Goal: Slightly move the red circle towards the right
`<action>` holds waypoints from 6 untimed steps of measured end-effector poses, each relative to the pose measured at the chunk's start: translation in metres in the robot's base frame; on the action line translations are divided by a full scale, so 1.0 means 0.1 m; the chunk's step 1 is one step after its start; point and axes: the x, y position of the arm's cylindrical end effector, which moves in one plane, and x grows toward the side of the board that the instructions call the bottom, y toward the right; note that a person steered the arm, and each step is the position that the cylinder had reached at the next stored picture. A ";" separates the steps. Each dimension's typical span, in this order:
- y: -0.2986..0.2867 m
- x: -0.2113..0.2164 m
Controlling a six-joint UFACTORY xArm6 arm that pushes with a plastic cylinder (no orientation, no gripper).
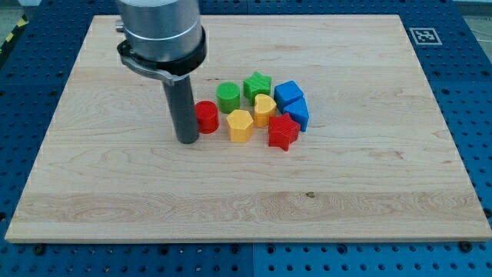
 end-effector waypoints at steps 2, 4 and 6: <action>-0.22 -0.19; -0.13 -0.27; 0.13 -0.30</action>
